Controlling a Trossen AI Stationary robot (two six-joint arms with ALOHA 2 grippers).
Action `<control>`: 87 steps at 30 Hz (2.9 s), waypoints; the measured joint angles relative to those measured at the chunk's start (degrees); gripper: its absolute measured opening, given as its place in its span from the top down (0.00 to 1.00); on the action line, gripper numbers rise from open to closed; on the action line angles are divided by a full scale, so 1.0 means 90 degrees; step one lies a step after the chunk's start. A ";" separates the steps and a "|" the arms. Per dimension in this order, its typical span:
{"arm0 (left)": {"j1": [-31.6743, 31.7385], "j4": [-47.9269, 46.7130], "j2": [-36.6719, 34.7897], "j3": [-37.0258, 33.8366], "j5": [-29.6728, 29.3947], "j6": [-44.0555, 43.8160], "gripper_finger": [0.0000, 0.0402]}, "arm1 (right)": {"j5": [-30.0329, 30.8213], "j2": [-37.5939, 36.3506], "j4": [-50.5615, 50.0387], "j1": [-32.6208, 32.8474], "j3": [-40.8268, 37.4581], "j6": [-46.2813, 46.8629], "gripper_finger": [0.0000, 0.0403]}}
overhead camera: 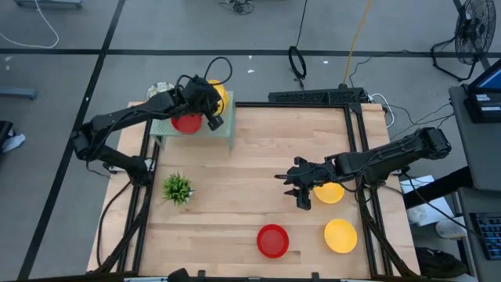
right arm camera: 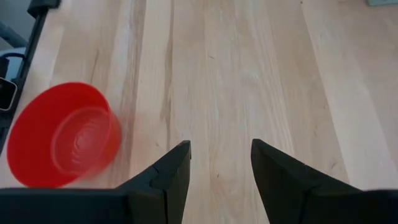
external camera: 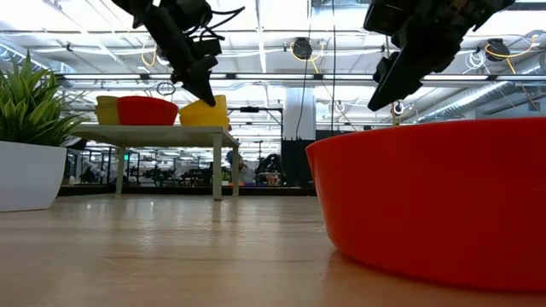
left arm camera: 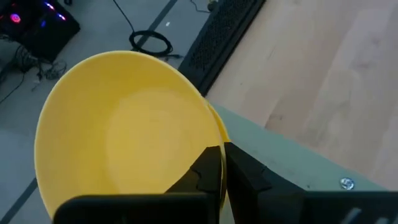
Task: Pick & Place Mini bowls
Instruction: Stack the yellow bowl on the yellow bowl on the shelf, then stack the yellow bowl on the yellow bowls on the shelf
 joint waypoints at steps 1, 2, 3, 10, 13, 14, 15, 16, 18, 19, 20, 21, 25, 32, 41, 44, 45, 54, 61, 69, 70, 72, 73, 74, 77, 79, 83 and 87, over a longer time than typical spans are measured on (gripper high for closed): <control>-0.0018 -0.0003 -0.0001 0.0000 -0.0009 -0.0011 0.95 | 0.0000 0.0000 0.0011 0.0000 0.0000 0.0000 0.60; -0.0027 0.0003 0.0002 0.0000 -0.0021 -0.0041 0.95 | 0.0006 0.0000 0.0013 0.0000 0.0000 0.0000 0.60; -0.0028 0.0022 0.0002 0.0000 -0.0025 -0.0085 0.95 | 0.0031 0.0000 0.0011 0.0000 0.0000 0.0000 0.60; -0.0028 0.0084 0.0002 0.0000 -0.0027 -0.0178 0.90 | 0.0338 0.0000 0.0025 0.0000 0.0000 0.0000 0.60; -0.0028 0.0042 0.0002 0.0000 -0.0057 -0.0288 0.81 | 0.0338 0.0000 0.0023 0.0002 0.0000 0.0000 0.60; -0.0028 0.0046 0.0002 0.0000 -0.0092 -0.0322 0.77 | 0.0338 0.0000 0.0024 0.0002 0.0000 0.0000 0.60; -0.0029 0.0050 0.0001 0.0000 -0.0156 -0.0341 0.73 | 0.0339 0.0000 0.0023 0.0001 0.0000 0.0000 0.60; -0.0030 0.0054 -0.0009 0.0000 -0.0240 -0.0340 0.69 | 0.0349 0.0000 0.0023 0.0000 0.0000 0.0000 0.60; -0.0030 0.0100 -0.0082 -0.0002 -0.0371 -0.0287 0.61 | 0.0488 -0.0044 -0.0048 0.0002 0.0004 0.0003 0.60; -0.0049 0.0188 -0.0123 -0.0002 -0.0398 -0.0224 0.58 | 0.0590 -0.0071 -0.0173 0.0002 0.0031 0.0023 0.60; -0.0075 0.0276 -0.0175 -0.0001 -0.0413 -0.0154 0.55 | 0.0676 -0.0083 -0.0339 -0.0001 0.0112 0.0089 0.60; -0.0092 0.0317 -0.0240 -0.0001 -0.0413 -0.0105 0.52 | 0.0726 -0.0113 -0.0592 -0.0012 0.0227 0.0182 0.60; -0.0267 0.0585 -0.0577 0.0000 -0.0335 -0.0206 0.43 | 0.1038 -0.0189 -0.2264 -0.0017 0.0856 0.0850 0.60; -0.0687 0.0351 -0.1069 0.0000 0.0479 -0.1058 0.40 | 0.0603 0.0018 -0.4148 0.0183 0.0979 0.3495 0.60; -0.1390 0.0293 -0.1210 0.0000 0.1281 -0.1376 0.45 | -0.0216 0.0690 -0.4881 0.0515 0.0968 0.5591 0.60; -0.1623 0.0293 -0.1210 0.0000 0.1282 -0.1461 0.47 | -0.0189 0.0907 -0.4688 0.0555 0.0971 0.5420 0.60; -0.1696 0.0293 -0.1210 0.0000 0.1279 -0.1472 0.48 | -0.0176 0.0995 -0.4695 0.0554 0.0971 0.5399 0.60; -0.2228 0.0293 -0.1209 0.0000 0.1275 -0.1486 0.51 | 0.0167 0.1771 -0.4811 0.0551 0.0971 0.5105 0.60; -0.2502 0.0293 -0.1208 0.0000 0.1265 -0.1512 0.50 | 0.0205 0.2341 -0.4785 0.0544 0.0971 0.4770 0.60; -0.2693 0.0294 -0.1208 0.0000 0.1245 -0.1512 0.50 | 0.0183 0.2686 -0.4419 0.0542 0.0971 0.4110 0.76; -0.2700 0.0293 -0.1208 0.0000 0.1245 -0.1512 0.50 | 0.0189 0.2686 -0.4357 0.0542 0.0971 0.4081 0.81; -0.2720 0.0293 -0.1208 0.0000 0.1243 -0.1516 0.50 | 0.0190 0.2681 -0.4213 0.0542 0.0971 0.3978 0.92; -0.2733 0.0293 -0.1208 0.0000 0.1243 -0.1528 0.50 | 0.0194 0.2682 -0.4119 0.0542 0.0971 0.3909 0.96; -0.2737 0.0293 -0.1208 0.0000 0.1243 -0.1535 0.50 | 0.0192 0.2684 -0.4012 0.0542 0.0969 0.3811 0.98; -0.2750 0.0293 -0.1208 0.0000 0.1245 -0.1536 0.50 | 0.0192 0.2681 -0.3404 0.0542 0.0971 0.3407 0.98; -0.2750 0.0293 -0.1208 0.0000 0.1243 -0.1531 0.50 | 0.0249 0.2676 -0.2808 0.0525 0.0969 0.3023 0.99; -0.2748 0.0295 -0.1208 0.0000 0.1243 -0.1531 0.50 | 0.0585 0.2671 -0.1050 0.0387 0.0984 0.2040 0.99; -0.2748 0.0295 -0.1208 0.0000 0.1245 -0.1577 0.50 | 0.0641 0.2684 0.0317 0.0059 0.0979 0.1290 1.00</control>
